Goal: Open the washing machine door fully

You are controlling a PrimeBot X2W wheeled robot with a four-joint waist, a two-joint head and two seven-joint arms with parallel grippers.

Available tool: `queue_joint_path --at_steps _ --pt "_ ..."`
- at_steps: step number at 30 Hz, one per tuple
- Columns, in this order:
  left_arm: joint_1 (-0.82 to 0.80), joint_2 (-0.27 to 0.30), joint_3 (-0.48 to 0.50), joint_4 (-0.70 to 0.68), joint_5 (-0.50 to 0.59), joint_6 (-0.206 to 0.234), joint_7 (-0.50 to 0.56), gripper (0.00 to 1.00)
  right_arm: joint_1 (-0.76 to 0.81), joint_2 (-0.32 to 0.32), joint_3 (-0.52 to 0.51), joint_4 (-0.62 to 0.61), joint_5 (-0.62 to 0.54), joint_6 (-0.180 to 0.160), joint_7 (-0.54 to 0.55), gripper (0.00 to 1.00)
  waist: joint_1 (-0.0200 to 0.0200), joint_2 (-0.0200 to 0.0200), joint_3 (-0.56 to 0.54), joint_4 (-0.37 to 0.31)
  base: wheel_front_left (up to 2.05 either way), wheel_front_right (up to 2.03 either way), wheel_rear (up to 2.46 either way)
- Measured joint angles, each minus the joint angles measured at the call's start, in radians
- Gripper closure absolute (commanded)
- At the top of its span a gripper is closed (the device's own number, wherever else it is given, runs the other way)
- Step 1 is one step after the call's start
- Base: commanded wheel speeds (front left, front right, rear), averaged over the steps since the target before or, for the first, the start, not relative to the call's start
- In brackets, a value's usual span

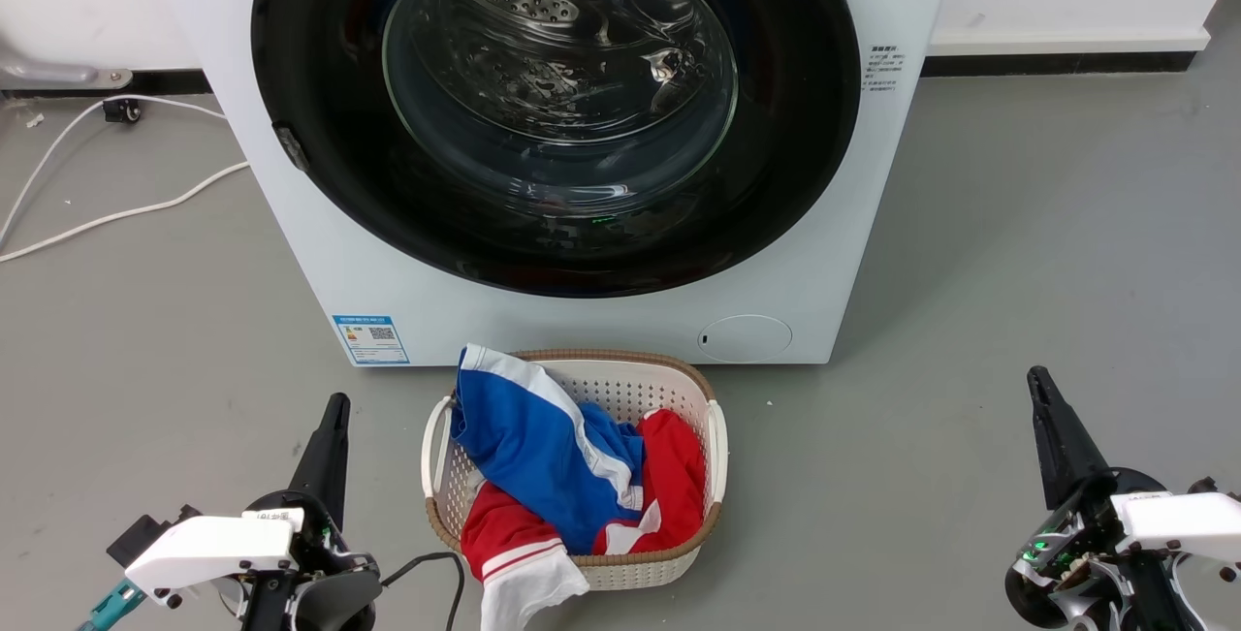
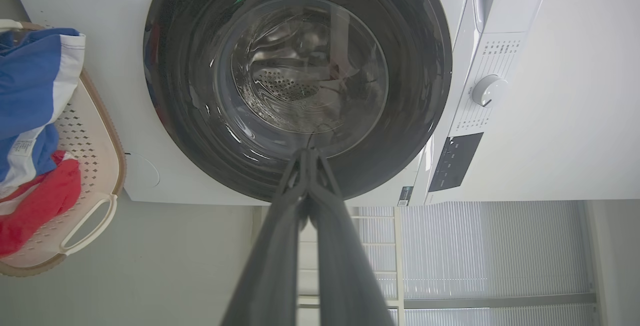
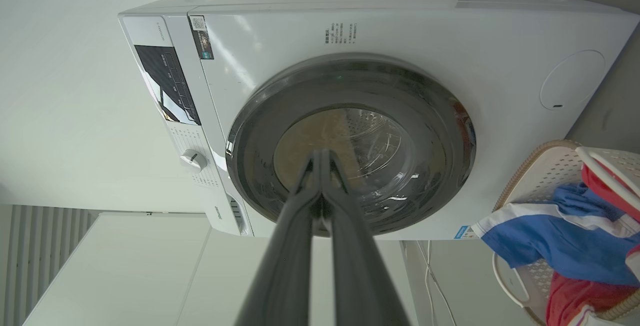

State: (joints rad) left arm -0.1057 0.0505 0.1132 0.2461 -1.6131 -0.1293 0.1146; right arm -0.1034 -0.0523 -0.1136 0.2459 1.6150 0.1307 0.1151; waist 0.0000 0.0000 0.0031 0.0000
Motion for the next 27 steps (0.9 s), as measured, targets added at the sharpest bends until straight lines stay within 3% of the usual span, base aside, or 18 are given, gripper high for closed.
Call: queue_joint_path --at_steps 10,11,20,27 --pt "0.0 0.0 0.0 0.0 0.0 0.0 0.0 1.0 0.0 0.0 0.0 0.0 0.0 0.0 0.0 1.0 0.0 0.0 0.0 0.0 0.0 0.0 0.0" --pt "0.002 0.0 -0.001 0.005 0.0 0.0 0.0 0.0 0.002 0.0 0.0 0.004 0.0 0.0 0.0 0.0 0.0 0.0 0.0 0.0 0.0 0.0 0.0" --pt "0.044 -0.006 -0.009 0.019 0.008 0.001 -0.029 0.0 0.047 0.004 -0.001 0.033 -0.013 -0.002 -0.028 0.0 0.0 0.0 0.0 0.0 0.0 0.0 0.0" --pt "0.046 -0.006 0.0 -0.003 0.073 0.001 -0.062 0.0 0.06 0.004 -0.019 -0.003 -0.138 -0.002 -0.06 0.0 0.0 0.0 0.002 -0.001 0.0 0.0 0.0"
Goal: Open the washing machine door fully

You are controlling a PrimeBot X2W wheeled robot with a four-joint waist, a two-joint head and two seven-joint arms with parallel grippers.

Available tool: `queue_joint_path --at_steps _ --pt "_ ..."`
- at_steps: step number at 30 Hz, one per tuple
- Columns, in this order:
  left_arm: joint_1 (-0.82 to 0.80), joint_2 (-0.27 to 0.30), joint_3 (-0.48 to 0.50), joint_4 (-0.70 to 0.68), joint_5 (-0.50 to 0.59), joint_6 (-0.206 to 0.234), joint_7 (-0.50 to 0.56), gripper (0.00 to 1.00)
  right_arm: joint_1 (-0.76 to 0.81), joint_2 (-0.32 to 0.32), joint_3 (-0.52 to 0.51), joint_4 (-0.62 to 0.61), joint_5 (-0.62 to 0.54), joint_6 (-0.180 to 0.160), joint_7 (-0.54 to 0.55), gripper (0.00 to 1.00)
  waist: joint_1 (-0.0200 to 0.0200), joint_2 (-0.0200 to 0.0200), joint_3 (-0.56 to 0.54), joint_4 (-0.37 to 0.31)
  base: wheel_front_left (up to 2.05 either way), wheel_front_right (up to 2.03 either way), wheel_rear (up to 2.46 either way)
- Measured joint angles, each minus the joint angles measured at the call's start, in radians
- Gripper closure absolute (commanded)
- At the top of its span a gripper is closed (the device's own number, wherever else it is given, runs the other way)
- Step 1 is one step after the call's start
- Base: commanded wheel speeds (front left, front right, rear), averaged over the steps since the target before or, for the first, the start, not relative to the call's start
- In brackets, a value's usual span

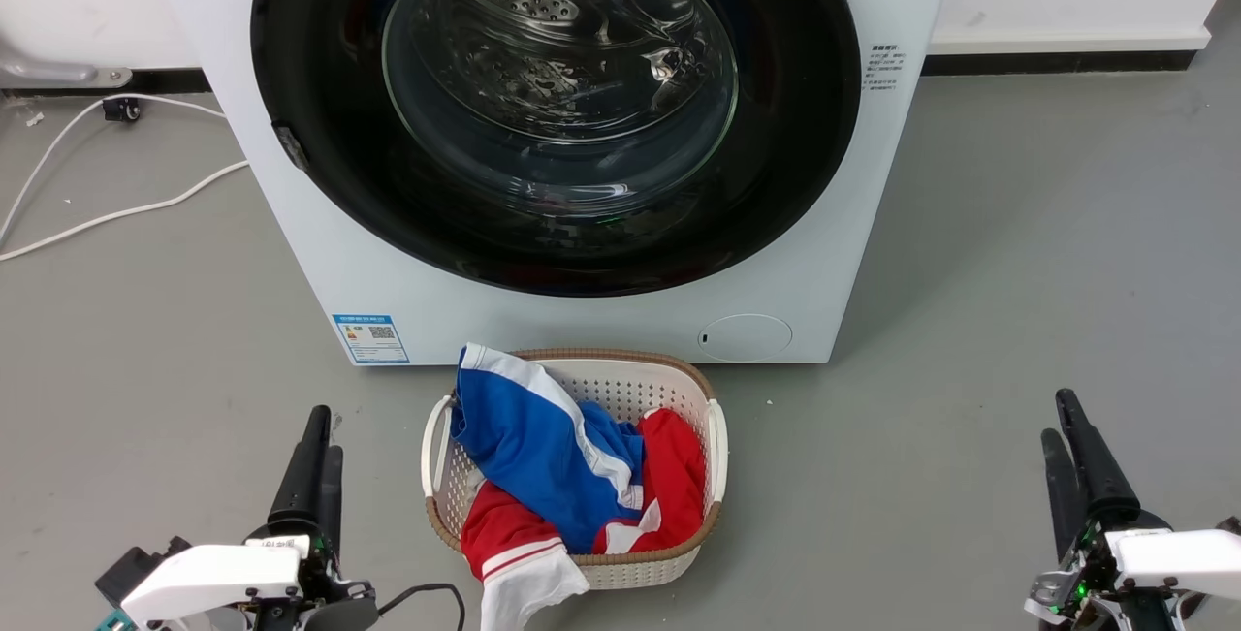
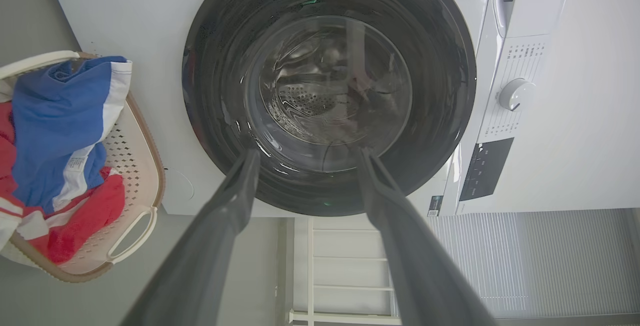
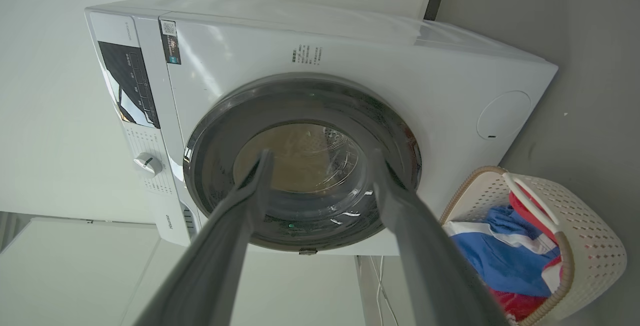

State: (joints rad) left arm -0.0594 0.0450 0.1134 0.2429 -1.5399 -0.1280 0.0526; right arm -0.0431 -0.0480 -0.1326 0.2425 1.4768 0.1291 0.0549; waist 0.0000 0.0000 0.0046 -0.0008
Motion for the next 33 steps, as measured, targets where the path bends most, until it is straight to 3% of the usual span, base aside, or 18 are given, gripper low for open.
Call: queue_joint_path --at_steps 10,33 --pt "0.005 0.0 0.006 -0.078 0.217 0.046 -0.044 0.0 0.013 0.0 -0.009 -0.081 -0.223 0.0 -0.043 0.0 0.0 0.0 0.004 -0.002 0.0 0.0 0.0" --pt "0.036 0.012 -0.105 -0.184 0.767 0.19 -0.127 0.0 0.062 0.0 0.052 -0.225 -0.787 0.0 -0.127 0.0 0.0 0.0 0.009 -0.002 0.0 0.0 0.0"
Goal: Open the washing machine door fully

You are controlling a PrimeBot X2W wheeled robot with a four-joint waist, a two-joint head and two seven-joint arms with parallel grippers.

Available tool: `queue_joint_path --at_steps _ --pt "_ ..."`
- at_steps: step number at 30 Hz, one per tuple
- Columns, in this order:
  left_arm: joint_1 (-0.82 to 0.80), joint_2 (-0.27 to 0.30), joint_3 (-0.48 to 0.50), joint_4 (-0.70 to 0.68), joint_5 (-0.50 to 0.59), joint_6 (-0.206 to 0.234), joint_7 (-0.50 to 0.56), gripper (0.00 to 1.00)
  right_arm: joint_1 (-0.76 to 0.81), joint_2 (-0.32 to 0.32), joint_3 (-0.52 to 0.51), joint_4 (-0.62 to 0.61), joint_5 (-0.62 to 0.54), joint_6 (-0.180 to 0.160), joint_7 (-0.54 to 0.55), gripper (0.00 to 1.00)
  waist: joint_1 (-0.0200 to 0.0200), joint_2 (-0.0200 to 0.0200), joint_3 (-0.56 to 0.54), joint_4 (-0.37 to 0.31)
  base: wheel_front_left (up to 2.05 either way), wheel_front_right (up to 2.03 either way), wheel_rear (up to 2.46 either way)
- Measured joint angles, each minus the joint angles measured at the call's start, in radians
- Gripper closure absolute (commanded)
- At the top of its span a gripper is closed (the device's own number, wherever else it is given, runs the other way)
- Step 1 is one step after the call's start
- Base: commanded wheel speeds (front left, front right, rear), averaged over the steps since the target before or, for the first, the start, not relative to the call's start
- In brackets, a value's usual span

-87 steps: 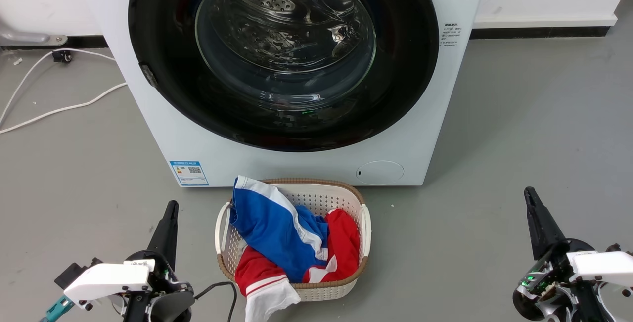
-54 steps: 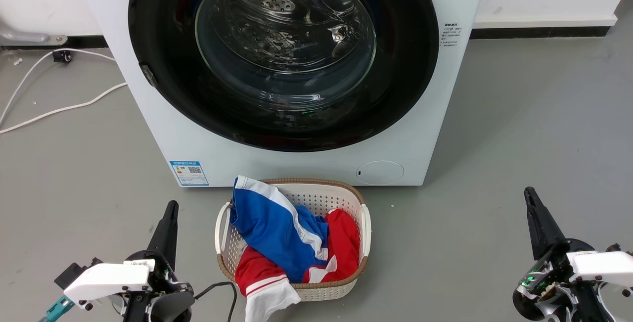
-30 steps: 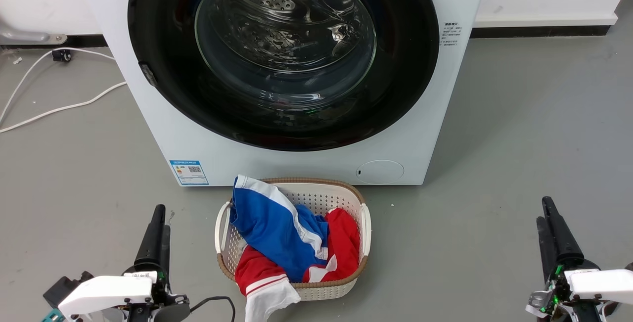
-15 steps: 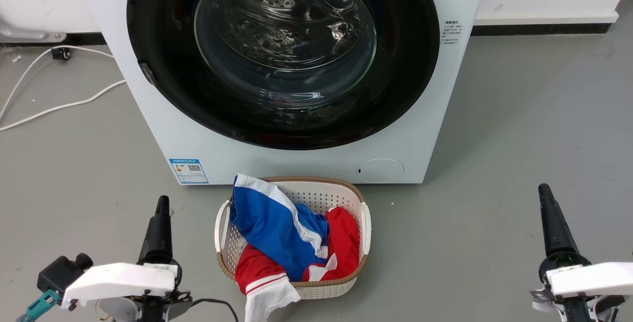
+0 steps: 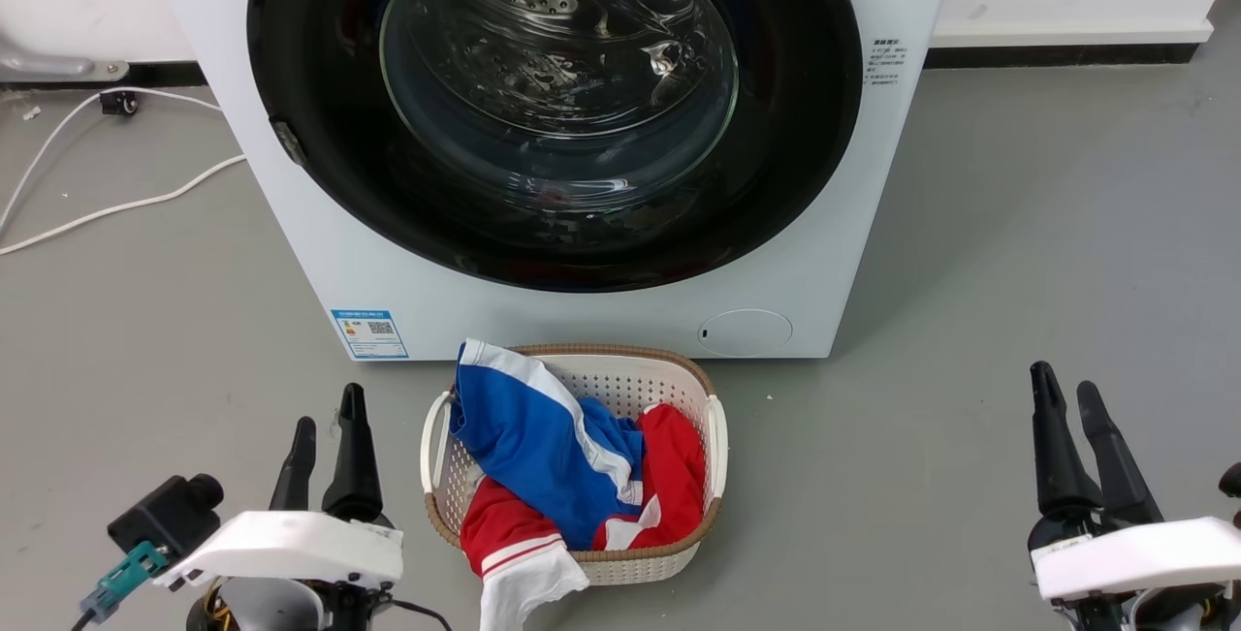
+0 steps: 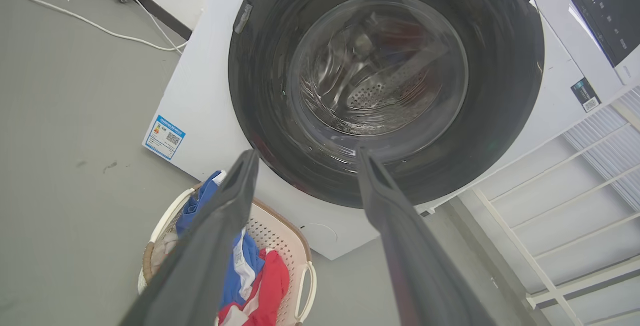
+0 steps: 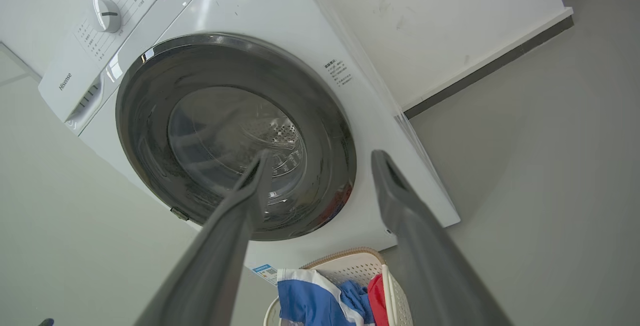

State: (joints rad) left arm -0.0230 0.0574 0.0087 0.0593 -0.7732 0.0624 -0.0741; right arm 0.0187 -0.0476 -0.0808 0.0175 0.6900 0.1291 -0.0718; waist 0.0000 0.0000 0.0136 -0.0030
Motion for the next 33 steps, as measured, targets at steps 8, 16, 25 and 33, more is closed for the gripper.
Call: queue_joint_path --at_steps 8,16,25,33 --pt "0.01 0.047 -0.075 -0.01 0.143 0.08 -0.028 0.0 0.018 0.0 0.009 -0.017 -0.161 0.0 -0.028 0.0 0.0 0.0 0.0 -0.001 0.0 0.0 0.0" --pt "0.011 0.08 -0.131 -0.028 0.209 0.114 -0.05 0.0 0.029 0.0 0.012 -0.034 -0.27 0.0 -0.052 0.0 0.0 0.0 0.0 -0.002 0.0 0.0 0.0" --pt "0.021 0.093 -0.166 -0.045 0.281 0.131 -0.075 0.0 0.048 0.0 0.012 -0.053 -0.358 0.0 -0.077 0.0 0.0 0.0 -0.003 -0.002 0.0 0.0 0.0" --pt "0.038 0.095 -0.175 -0.055 0.351 0.13 -0.095 0.0 0.062 0.0 0.018 -0.073 -0.42 0.0 -0.096 0.0 0.0 0.0 -0.005 -0.003 0.0 0.0 0.0"
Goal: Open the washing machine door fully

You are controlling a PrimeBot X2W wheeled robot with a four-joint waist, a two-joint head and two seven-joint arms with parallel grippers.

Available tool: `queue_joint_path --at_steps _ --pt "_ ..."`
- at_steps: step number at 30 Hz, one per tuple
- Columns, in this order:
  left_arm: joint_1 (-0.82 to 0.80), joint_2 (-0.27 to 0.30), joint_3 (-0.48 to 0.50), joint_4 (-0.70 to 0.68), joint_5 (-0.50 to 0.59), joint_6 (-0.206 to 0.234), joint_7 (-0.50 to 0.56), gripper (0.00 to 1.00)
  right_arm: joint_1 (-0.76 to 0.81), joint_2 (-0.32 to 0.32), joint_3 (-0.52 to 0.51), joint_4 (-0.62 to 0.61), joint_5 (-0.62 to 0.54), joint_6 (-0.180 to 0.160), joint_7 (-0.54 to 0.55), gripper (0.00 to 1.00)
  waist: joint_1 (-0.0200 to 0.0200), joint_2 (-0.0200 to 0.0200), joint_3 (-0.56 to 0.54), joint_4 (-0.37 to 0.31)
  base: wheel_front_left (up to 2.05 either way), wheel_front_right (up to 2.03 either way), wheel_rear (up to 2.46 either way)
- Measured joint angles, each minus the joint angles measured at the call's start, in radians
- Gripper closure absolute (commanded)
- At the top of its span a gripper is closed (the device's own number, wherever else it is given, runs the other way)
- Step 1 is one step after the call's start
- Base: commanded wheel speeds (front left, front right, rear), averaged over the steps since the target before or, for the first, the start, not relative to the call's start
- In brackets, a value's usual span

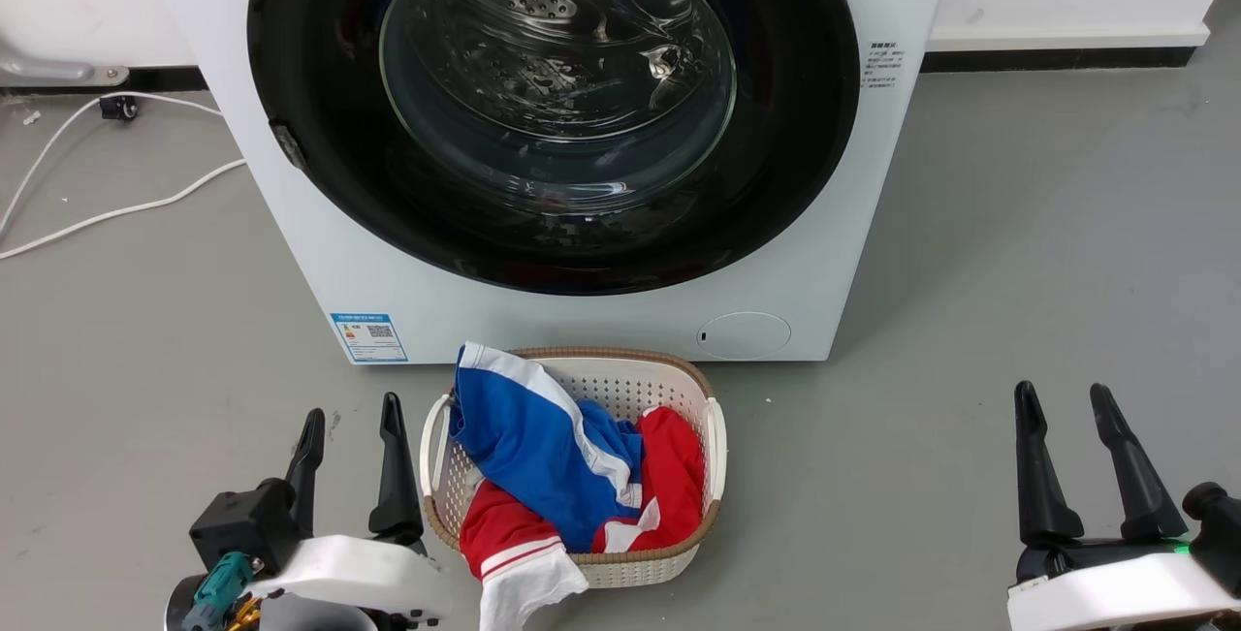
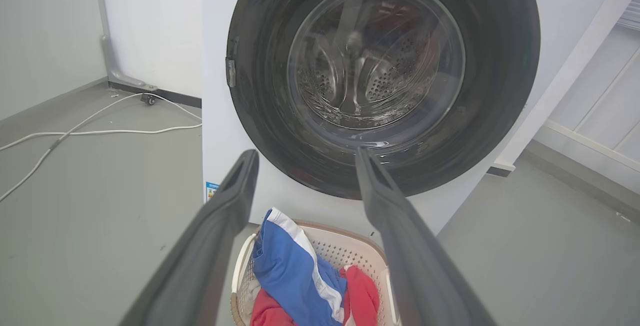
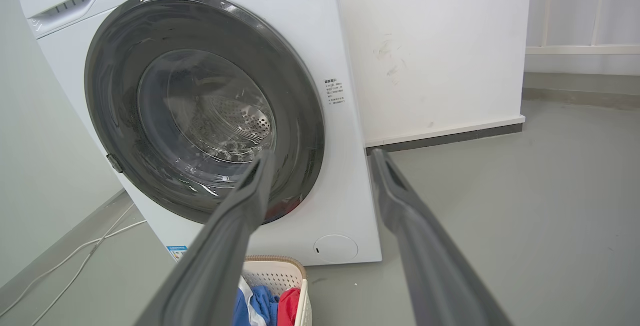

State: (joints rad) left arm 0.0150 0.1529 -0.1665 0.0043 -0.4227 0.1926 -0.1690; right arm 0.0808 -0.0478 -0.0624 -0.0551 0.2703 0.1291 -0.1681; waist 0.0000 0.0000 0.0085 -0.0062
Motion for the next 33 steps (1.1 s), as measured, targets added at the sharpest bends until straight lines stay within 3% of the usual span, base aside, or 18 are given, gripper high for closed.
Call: queue_joint_path --at_steps 20,33 --pt "0.027 -0.03 0.017 -0.011 0.171 -0.028 -0.045 0.0 0.027 0.0 0.001 -0.04 -0.138 0.0 -0.044 0.0 0.0 0.0 0.002 0.002 0.0 0.0 0.0" --pt "0.044 -0.067 0.059 -0.013 0.252 -0.083 -0.069 0.0 0.043 -0.001 0.003 -0.075 -0.175 0.0 -0.069 0.0 0.0 0.0 0.001 0.004 0.0 0.0 0.0"
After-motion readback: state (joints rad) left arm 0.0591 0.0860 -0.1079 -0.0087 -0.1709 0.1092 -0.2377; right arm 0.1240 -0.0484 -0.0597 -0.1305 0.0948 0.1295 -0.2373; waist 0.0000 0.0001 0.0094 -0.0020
